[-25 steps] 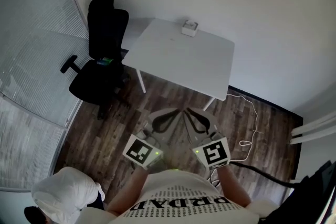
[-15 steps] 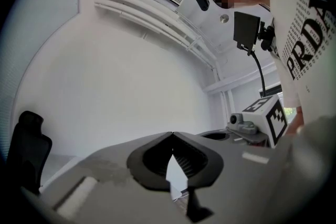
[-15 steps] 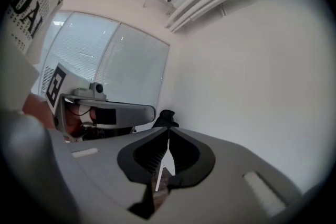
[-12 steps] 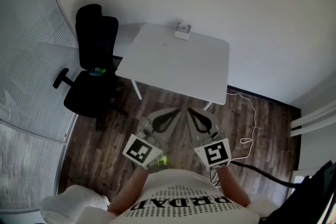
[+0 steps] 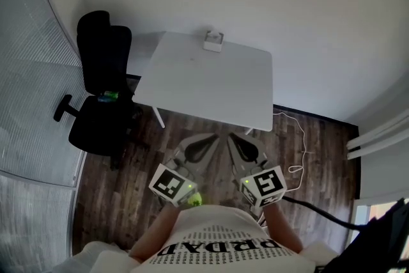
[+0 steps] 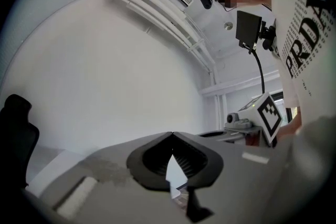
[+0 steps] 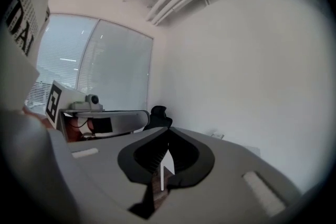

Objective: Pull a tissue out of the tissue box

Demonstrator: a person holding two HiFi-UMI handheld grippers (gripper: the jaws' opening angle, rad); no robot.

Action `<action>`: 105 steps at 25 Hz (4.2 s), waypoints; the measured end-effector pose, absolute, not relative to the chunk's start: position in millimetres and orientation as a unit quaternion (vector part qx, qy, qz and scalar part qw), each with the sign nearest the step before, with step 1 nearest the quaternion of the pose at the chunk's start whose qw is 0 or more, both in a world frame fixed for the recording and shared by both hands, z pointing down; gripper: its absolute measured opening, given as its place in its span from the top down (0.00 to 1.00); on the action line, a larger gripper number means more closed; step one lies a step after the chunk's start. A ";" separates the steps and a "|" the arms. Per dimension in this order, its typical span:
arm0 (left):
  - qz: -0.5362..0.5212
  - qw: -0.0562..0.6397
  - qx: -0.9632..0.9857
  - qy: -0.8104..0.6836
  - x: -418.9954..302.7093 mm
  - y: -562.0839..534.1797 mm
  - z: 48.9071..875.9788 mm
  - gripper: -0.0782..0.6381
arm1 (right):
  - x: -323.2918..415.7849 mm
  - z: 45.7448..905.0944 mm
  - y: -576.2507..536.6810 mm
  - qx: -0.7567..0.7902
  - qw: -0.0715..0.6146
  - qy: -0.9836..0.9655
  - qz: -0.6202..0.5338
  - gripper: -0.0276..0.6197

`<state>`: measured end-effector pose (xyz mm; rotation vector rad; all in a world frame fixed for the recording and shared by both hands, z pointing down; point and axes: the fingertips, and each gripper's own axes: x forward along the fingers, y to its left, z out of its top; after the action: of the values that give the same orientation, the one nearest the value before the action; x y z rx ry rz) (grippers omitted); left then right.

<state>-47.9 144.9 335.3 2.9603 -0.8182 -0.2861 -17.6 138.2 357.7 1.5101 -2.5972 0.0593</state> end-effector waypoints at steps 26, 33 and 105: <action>-0.057 0.023 0.954 -0.292 18.8 18.7 328.3 0.90 | 40.4 351.6 11.1 0.463 0.063 -0.884 0.021 0.94; -0.053 0.021 0.949 -0.311 50.6 -17.2 326.8 0.90 | 61.9 346.8 -21.7 0.430 0.066 -0.901 0.004 0.94; -0.055 0.040 0.974 -0.215 -15.6 -353.9 347.0 0.90 | 2.2 369.1 -355.0 0.520 0.136 -0.843 0.000 0.94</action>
<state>-15.6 -353.9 347.0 2.9844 -0.6599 -0.1672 2.2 -355.0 369.1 1.5071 -2.4421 0.0014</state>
